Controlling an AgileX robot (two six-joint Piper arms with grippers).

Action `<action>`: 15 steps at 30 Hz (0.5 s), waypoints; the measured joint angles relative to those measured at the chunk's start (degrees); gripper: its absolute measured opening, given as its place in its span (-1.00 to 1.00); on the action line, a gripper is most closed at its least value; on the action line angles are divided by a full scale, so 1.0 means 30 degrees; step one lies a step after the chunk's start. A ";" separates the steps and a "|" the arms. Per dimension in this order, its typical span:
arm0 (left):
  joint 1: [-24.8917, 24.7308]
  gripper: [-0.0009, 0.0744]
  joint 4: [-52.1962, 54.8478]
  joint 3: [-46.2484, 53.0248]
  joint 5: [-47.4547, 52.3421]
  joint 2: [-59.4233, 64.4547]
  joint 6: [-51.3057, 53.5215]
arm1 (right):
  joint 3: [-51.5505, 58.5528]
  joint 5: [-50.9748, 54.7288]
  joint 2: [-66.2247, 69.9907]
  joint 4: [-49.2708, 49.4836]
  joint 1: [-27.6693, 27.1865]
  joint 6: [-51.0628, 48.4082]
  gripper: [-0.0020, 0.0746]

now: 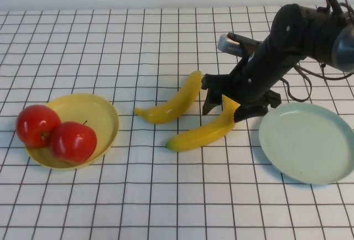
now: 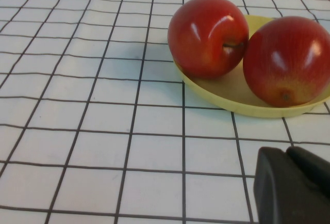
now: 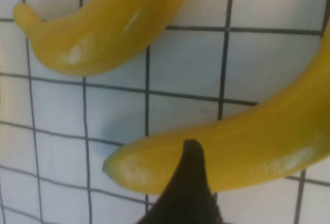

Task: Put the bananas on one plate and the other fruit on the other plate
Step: Put another type of fruit in the right plate

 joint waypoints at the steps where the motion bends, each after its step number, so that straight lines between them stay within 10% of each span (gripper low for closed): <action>1: 0.0000 -0.99 0.0000 0.0000 0.0000 0.0000 0.0000 | 0.0000 -0.0271 0.0144 -0.0040 0.0041 0.0284 0.48; 15: 0.0000 -0.99 0.0000 0.0000 0.0000 0.0000 0.0000 | -0.0251 -0.0054 0.1489 -0.1513 0.0248 0.3225 0.48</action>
